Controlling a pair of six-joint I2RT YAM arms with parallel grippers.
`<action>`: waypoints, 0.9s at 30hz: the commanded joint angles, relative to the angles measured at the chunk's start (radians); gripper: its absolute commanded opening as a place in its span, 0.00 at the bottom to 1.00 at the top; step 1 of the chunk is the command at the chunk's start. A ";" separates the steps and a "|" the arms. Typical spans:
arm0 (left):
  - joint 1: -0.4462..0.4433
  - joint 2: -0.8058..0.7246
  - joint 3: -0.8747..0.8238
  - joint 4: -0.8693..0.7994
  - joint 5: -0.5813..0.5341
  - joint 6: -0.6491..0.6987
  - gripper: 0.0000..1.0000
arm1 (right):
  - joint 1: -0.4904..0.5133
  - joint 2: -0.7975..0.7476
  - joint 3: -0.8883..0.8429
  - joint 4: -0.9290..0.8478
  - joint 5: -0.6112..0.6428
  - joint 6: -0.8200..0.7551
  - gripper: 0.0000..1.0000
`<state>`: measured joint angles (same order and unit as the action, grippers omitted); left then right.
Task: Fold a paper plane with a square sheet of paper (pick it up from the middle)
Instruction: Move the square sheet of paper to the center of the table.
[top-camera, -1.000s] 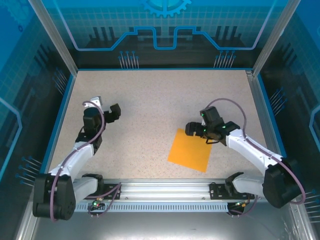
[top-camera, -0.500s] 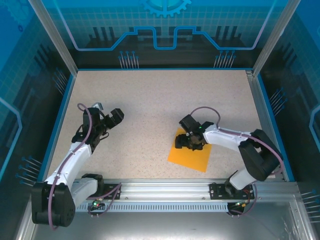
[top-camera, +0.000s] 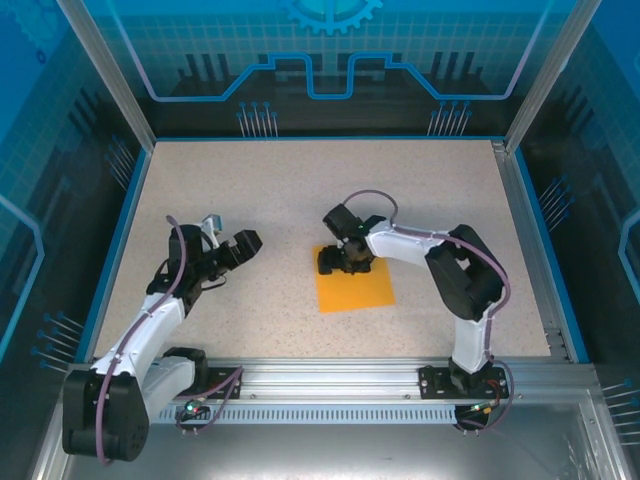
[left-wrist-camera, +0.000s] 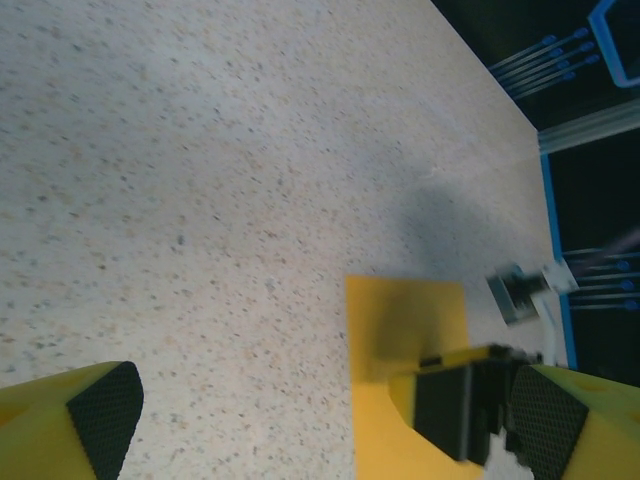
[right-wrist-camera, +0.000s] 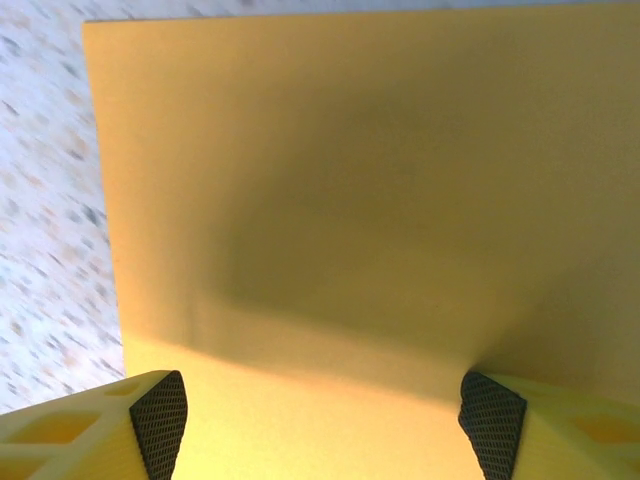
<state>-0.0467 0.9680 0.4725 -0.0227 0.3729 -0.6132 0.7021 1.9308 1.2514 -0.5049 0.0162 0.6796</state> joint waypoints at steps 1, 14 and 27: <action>-0.040 -0.011 -0.032 0.027 0.061 -0.026 0.99 | 0.020 0.108 0.057 -0.021 -0.040 0.012 0.77; -0.208 0.035 -0.020 -0.037 0.076 0.001 0.99 | 0.000 -0.078 -0.033 0.052 0.081 0.109 0.78; -0.206 -0.025 -0.019 -0.077 -0.072 -0.005 0.99 | 0.022 -0.034 -0.145 0.060 0.098 0.272 0.77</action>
<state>-0.2481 0.9558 0.4343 -0.0650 0.3351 -0.6205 0.7074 1.8645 1.1461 -0.4122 0.0971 0.8562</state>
